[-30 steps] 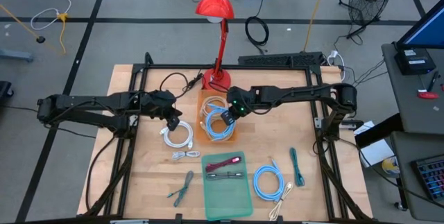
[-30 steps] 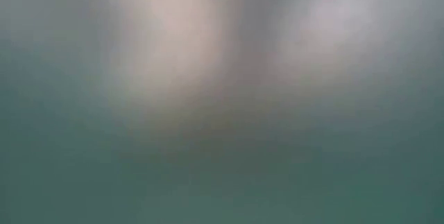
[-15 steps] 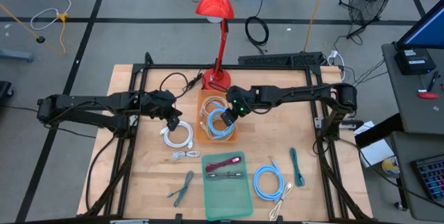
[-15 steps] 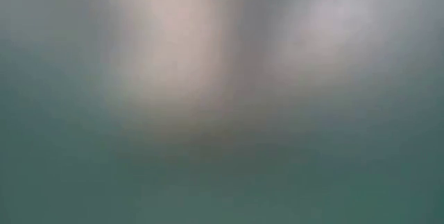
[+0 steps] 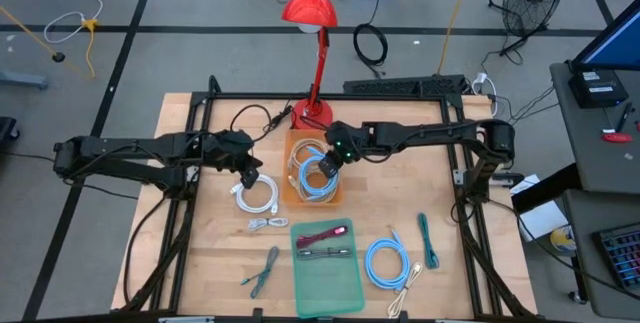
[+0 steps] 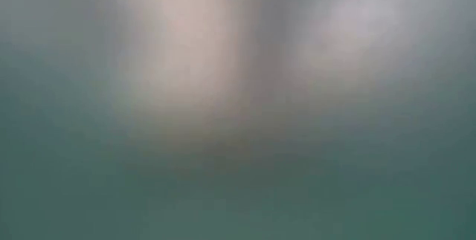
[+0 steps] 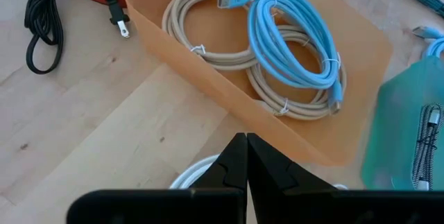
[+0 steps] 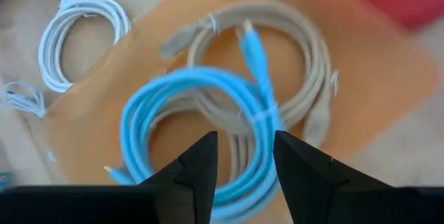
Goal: Sort cables
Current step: Put the top blue video cable into the orange bin
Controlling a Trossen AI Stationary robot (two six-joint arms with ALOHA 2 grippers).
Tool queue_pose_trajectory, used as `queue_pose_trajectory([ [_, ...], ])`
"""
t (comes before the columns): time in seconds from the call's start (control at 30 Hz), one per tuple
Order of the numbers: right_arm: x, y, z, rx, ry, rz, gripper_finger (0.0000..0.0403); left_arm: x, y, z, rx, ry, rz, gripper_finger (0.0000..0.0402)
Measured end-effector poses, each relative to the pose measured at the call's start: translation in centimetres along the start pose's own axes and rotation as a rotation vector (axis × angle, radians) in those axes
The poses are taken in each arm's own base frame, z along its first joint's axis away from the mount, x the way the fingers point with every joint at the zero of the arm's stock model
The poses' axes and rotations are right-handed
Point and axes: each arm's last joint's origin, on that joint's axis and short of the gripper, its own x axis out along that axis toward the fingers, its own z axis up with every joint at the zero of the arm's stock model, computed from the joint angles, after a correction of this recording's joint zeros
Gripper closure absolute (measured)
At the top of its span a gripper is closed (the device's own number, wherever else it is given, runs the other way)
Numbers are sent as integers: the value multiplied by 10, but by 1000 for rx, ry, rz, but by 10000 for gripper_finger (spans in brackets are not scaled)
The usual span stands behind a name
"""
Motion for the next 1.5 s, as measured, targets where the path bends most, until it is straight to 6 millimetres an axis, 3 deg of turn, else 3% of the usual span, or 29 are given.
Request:
queue_pose_trajectory([
  [0.17,1,-1,7,-125,-47,23,268,0,0,0,4,0,0,396],
  [0.53,52,-16,-11,-173,126,15,199,0,0,0,3,2,0,396],
  [0.73,52,-16,-13,-244,141,2,184,0,-2,-1,3,8,-13,396],
  [1.5,51,-19,-13,-295,127,-66,218,0,-4,-2,19,9,-16,396],
])
